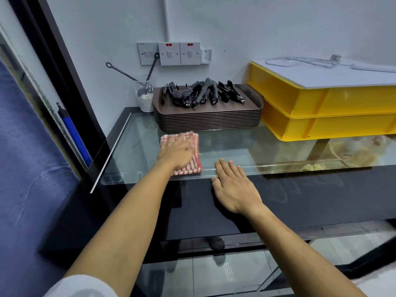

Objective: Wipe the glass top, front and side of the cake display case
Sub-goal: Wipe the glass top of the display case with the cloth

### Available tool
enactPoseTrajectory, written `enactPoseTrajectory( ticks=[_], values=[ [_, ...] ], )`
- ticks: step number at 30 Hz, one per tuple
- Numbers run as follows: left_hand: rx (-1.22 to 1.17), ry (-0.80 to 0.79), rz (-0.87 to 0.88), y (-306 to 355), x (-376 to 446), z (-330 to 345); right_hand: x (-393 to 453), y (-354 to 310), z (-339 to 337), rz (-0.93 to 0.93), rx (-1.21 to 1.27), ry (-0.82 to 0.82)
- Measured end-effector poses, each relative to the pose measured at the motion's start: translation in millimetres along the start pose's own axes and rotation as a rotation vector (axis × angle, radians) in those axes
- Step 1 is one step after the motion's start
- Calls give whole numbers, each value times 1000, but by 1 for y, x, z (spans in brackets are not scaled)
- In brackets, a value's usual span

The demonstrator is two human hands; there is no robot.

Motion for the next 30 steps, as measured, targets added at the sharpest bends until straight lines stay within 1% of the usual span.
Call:
enactPoseTrajectory(
  ticks=[1, 2, 3, 5, 7, 8, 9, 12, 14, 16, 18, 21, 23, 27, 30],
  values=[
    [11, -1, -61, -8, 0, -3, 0, 0, 0, -1, 4, -1],
    [19, -4, -79, -9, -3, -4, 0, 0, 0, 2, 7, 1],
    [24, -7, -46, -3, -8, -4, 0, 0, 0, 3, 8, 3],
    [24, -31, 103, 17, -25, -3, 0, -1, 0, -1, 7, 6],
    [12, -52, 200, 18, -40, 3, 0, -1, 1, -9, -1, 1],
    [15, -44, 194, 8, -39, 3, 0, -1, 1, -11, -3, 5],
    [22, -30, 151, -6, -34, 0, -1, 0, 1, -8, 0, 8],
    [61, 6, -86, -52, -18, -14, -2, -1, 1, -6, 5, 14],
    [74, 15, -137, -55, -14, -16, -1, -1, 0, -3, 3, 16],
    [59, 18, -124, -39, -13, -14, 0, -1, 0, -2, 5, 16],
    [41, -5, -65, -14, -15, -11, 0, -1, 0, -4, 6, 11],
    [30, -64, 100, 28, -36, -7, -1, -1, -1, -11, 9, -3],
    [24, -68, 180, 39, -65, -7, -1, -1, -1, -21, 9, -1],
    [15, -63, 142, 1, -115, -18, 0, -1, 1, -14, -3, 6],
    [43, -50, 68, -30, -102, -24, 0, -1, 1, 5, -2, 12]
  ],
)
Point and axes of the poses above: each hand's wrist, its own x-axis towards the middle knuckle, its own z-axis out of the palm, y = z × x, the point moved 5 cm from there along x, towards the middle knuckle, and after that the axes turned 15 degrees about y, right-handed, at the moved point
